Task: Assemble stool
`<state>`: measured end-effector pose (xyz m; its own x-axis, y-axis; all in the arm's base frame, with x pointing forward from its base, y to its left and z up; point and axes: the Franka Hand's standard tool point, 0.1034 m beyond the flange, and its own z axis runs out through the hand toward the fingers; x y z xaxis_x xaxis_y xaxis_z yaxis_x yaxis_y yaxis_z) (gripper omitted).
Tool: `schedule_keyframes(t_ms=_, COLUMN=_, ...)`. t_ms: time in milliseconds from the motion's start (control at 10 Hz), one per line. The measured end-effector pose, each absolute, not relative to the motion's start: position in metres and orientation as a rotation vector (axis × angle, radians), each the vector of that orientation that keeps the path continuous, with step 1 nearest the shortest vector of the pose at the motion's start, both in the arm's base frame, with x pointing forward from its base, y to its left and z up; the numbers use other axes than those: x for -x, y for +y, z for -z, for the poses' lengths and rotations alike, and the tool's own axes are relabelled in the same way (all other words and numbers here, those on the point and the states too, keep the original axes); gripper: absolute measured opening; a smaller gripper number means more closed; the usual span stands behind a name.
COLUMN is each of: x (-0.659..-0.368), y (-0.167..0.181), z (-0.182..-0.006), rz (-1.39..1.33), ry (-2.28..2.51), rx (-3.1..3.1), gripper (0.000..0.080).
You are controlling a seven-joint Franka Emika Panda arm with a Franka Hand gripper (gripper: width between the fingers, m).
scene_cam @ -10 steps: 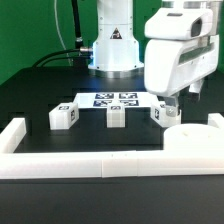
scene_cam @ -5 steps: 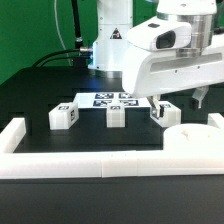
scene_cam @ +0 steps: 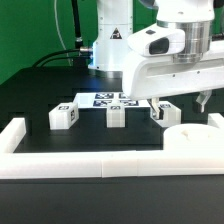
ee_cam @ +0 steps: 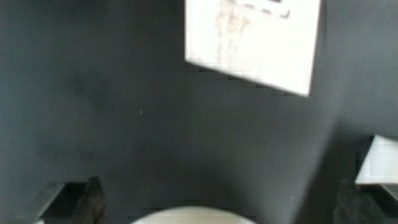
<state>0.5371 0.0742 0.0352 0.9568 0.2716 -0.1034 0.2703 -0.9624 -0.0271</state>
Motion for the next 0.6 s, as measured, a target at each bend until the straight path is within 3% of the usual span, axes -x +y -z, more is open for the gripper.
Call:
schedule_keyframes(t_ms=200, x=-0.523, y=0.066, z=-0.041, rz=-0.475, ry=-0.368, rx=3.085, gripper=0.0649)
schedule_keyframes(t_ms=600, x=-0.532, y=0.071, z=-0.045, rz=-0.84, ry=-0.296, rx=3.034, gripper=0.0649)
